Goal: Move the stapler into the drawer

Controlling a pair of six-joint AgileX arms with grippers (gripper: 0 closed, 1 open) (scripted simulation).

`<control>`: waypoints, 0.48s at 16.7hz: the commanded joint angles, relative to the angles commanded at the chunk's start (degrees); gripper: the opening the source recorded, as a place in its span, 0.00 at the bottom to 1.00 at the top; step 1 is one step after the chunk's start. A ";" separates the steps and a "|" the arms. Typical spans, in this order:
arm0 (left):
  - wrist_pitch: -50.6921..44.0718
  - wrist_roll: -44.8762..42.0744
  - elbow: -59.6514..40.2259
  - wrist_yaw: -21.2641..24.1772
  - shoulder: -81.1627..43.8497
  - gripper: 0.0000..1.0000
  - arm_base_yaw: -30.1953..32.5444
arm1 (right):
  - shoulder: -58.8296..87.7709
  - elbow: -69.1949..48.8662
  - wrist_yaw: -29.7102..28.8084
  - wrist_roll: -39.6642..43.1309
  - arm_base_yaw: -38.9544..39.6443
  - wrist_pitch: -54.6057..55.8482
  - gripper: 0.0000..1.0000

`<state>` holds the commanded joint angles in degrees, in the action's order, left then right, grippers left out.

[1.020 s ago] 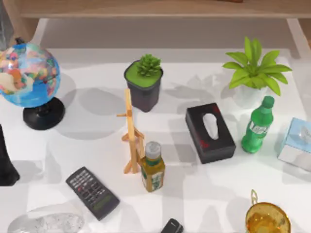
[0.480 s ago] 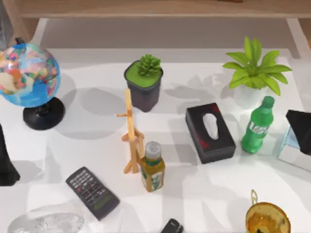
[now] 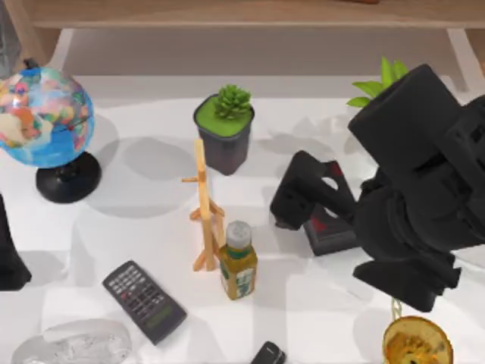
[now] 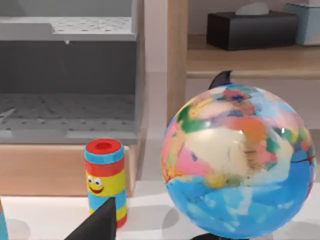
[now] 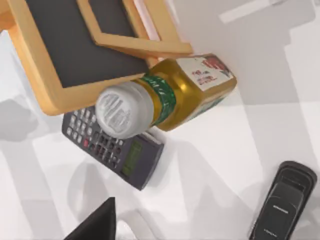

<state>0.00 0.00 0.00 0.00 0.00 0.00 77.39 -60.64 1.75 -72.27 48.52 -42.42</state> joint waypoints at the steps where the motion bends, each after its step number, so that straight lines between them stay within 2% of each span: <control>1: 0.00 0.00 0.00 0.00 0.00 1.00 0.00 | 4.90 -3.13 -0.10 -4.22 2.67 -2.26 1.00; 5: 0.00 0.00 0.00 0.00 0.00 1.00 0.00 | 21.84 -12.49 -0.85 -18.54 11.06 -9.94 1.00; 8: 0.00 0.00 0.00 0.00 0.00 1.00 0.00 | 30.08 -16.08 -1.50 -25.41 14.53 -13.68 1.00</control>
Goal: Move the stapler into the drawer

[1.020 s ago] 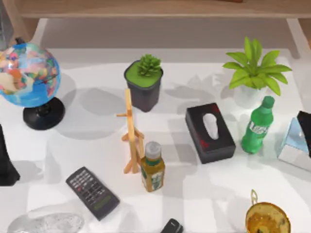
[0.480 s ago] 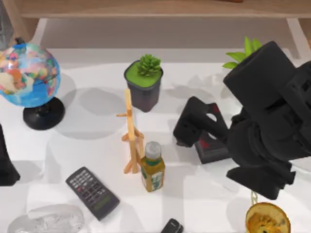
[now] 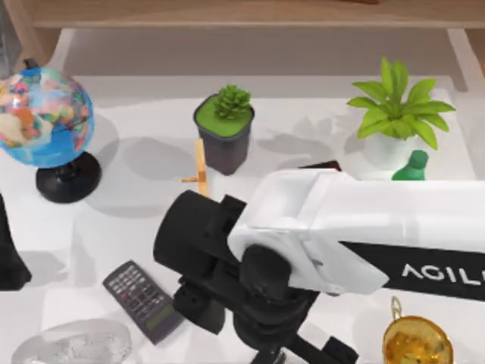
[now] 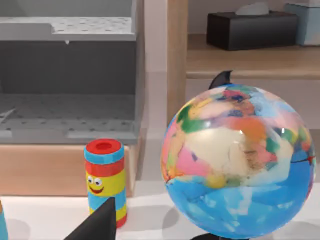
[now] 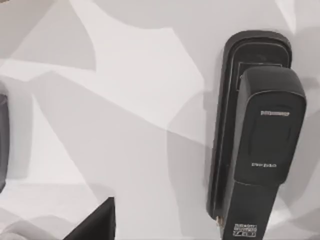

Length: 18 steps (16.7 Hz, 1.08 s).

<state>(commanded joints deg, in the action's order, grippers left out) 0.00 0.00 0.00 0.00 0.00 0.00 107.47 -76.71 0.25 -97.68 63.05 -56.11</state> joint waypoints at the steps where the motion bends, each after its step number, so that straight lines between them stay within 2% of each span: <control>1: 0.00 0.00 0.00 0.00 0.00 1.00 0.00 | 1.58 -0.67 -0.16 -1.33 0.60 -0.71 1.00; 9: 0.00 0.00 0.00 0.00 0.00 1.00 0.00 | 2.71 -0.20 -0.28 -2.68 1.23 -0.49 1.00; 18: 0.00 0.00 0.00 0.00 0.00 1.00 0.00 | 7.38 4.77 -0.35 -2.58 1.13 9.15 1.00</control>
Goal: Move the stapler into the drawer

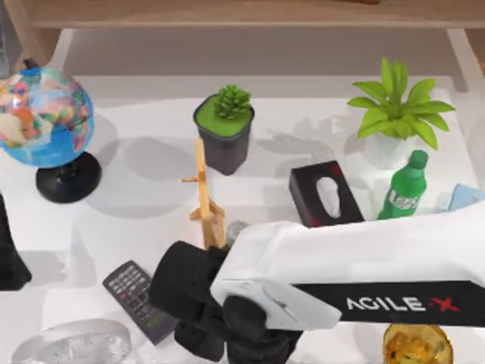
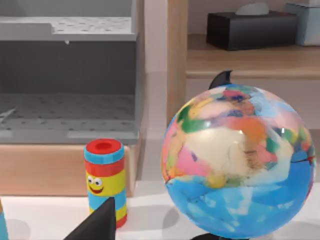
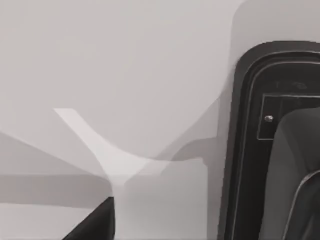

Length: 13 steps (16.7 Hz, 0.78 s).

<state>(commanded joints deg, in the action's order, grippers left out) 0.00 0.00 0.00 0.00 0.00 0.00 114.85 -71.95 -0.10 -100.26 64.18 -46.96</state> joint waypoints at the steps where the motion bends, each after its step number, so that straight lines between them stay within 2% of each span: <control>1: 0.00 0.00 0.00 0.00 0.00 1.00 0.00 | 0.00 0.00 0.00 0.00 0.00 0.00 1.00; 3: 0.00 0.00 0.00 0.00 0.00 1.00 0.00 | 0.00 0.00 0.00 0.00 0.00 0.00 1.00; 13: 0.00 0.00 0.00 0.00 0.00 1.00 0.00 | 0.00 0.00 0.00 0.00 0.00 0.00 0.25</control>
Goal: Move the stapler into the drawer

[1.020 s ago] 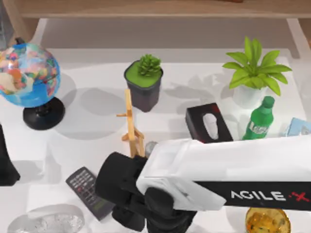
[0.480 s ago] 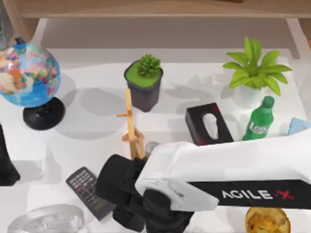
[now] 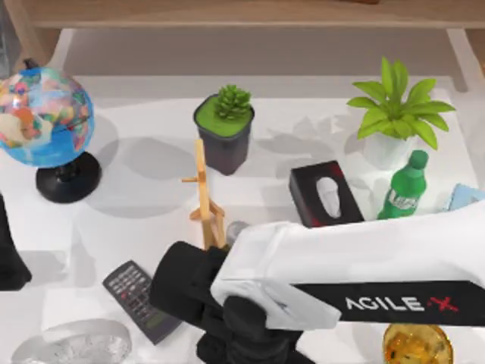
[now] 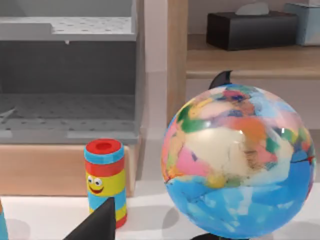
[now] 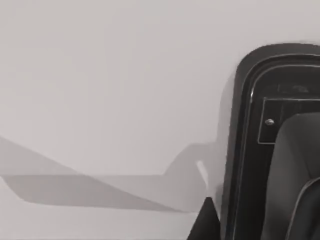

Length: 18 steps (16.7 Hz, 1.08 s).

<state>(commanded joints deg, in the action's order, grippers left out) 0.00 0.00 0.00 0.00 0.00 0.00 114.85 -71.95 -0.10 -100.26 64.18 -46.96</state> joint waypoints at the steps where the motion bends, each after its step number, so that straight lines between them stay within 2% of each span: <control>1: 0.00 0.00 0.00 0.00 0.00 1.00 0.00 | 0.00 0.00 0.00 0.00 0.00 0.00 0.17; 3: 0.00 0.00 0.00 0.00 0.00 1.00 0.00 | 0.00 0.00 0.00 0.00 0.00 0.00 0.02; 4: 0.00 0.00 0.00 0.00 0.00 1.00 0.00 | 0.00 0.00 0.00 0.00 0.00 0.00 0.00; 18: 0.00 0.00 0.00 0.00 0.00 1.00 0.00 | -3.51 -1.23 0.05 -1.43 0.42 -3.07 0.00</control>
<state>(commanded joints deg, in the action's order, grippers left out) 0.00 0.00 0.00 0.00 0.00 0.00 111.34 -73.18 -0.05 -101.69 64.61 -50.03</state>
